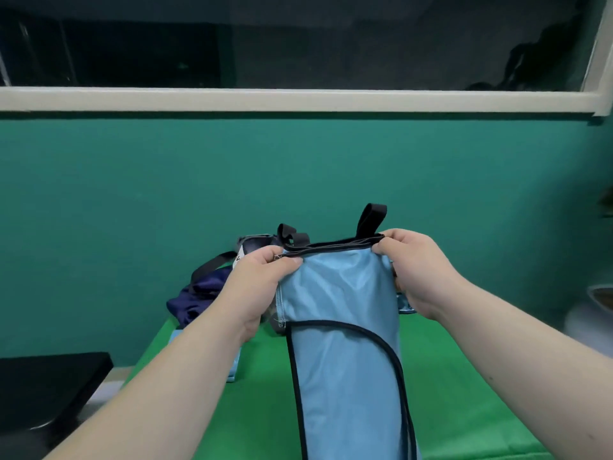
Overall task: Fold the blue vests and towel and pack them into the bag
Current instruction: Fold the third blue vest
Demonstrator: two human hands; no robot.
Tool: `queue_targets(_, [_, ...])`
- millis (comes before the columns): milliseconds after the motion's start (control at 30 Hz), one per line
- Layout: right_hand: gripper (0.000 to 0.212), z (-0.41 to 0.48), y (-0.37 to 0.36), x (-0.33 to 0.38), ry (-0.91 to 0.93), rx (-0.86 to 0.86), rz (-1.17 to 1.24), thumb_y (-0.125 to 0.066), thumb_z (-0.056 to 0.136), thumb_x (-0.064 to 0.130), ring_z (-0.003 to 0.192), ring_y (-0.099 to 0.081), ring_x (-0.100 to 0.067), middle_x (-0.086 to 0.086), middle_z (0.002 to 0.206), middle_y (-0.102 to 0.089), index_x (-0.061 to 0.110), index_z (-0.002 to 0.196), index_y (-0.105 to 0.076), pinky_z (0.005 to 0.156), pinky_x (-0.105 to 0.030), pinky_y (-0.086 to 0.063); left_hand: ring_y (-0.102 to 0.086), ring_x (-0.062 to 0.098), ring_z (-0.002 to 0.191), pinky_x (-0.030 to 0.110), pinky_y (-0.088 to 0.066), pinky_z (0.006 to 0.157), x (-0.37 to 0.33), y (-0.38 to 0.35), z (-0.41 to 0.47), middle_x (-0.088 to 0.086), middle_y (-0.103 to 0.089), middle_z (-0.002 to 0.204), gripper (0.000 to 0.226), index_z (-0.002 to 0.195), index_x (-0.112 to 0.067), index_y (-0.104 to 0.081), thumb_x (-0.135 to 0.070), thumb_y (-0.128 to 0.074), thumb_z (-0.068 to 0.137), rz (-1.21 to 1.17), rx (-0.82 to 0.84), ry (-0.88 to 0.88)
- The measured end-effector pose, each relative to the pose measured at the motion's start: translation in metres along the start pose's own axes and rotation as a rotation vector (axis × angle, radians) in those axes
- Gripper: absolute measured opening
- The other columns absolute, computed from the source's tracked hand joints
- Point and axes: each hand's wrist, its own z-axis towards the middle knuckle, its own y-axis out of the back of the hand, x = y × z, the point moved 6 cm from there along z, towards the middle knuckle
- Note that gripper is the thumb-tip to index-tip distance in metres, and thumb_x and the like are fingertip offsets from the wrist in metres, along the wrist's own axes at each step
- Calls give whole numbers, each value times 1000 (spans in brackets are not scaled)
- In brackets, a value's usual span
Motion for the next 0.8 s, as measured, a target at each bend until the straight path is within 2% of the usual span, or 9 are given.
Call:
queue_targets(67, [14,21,-10,-31,-51,12,-49,-54,88,10,38,-33,-9,7,48,-47,15,79,-64,43,-20,-27,-70,19,78,23,-53,56,33,4,15,8,-77,97,9,99,-9,-72,-10,-65,92,27,-24,60])
queue_targets(133, [14,47,-20,-65,-91,15,-93,-57,85,13,49,-35,-15,2,55,-46,16,73,-64,52,-24,-28,-69,18,73,20,-47,51,69,9,34,5,-77,94,7,96,-11,-72,-13,-66,92,64,-56,123])
queue_targets(267, [15,101,-42,-134,-178,26,-132,-58,79,16,65,-34,-19,-5,66,-42,21,65,-56,57,-30,-25,-73,27,92,40,-55,84,132,17,81,4,-77,95,9,97,-11,-73,-15,-68,91,131,-100,219])
queue_targets(300, [14,116,-47,-149,-198,30,-130,-58,78,16,66,-36,-19,-5,66,-44,23,66,-56,57,-29,-27,-73,29,92,39,-55,85,145,18,94,4,-77,93,9,95,-10,-73,-16,-68,90,148,-111,227])
queue_targets(433, [9,169,-61,-206,-246,36,-160,-58,79,19,66,-48,-20,-7,70,-54,17,71,-61,63,-32,-37,-62,11,59,17,-43,50,190,22,143,0,-69,72,12,81,-9,-66,-16,-68,90,225,-160,250])
queue_targets(533, [17,201,-68,-244,-254,45,-188,-60,75,22,70,-56,-21,-10,75,-64,6,79,-64,67,-34,-45,-50,15,63,24,-37,57,220,23,176,4,-55,70,22,78,-5,-59,-22,-71,84,294,-189,272])
queue_targets(633, [12,224,-69,-271,-266,38,-222,-61,84,15,68,-60,-21,-9,77,-72,10,77,-70,65,-30,-49,-49,16,64,30,-39,61,247,20,202,4,-55,72,34,90,4,-60,-26,-69,78,375,-239,280])
queue_targets(733, [11,240,-67,-294,-268,28,-269,-62,84,13,71,-62,-23,-15,84,-74,9,78,-70,69,-34,-54,-50,15,58,24,-37,54,260,13,216,-4,-60,73,21,99,-9,-69,-23,-65,84,542,-265,267])
queue_targets(800, [9,245,-64,-307,-263,32,-299,-64,82,14,81,-68,-28,-13,89,-75,11,83,-72,82,-44,-57,-55,7,63,20,-40,55,266,9,216,-6,-67,93,31,118,-20,-65,-21,-62,87,608,-245,277])
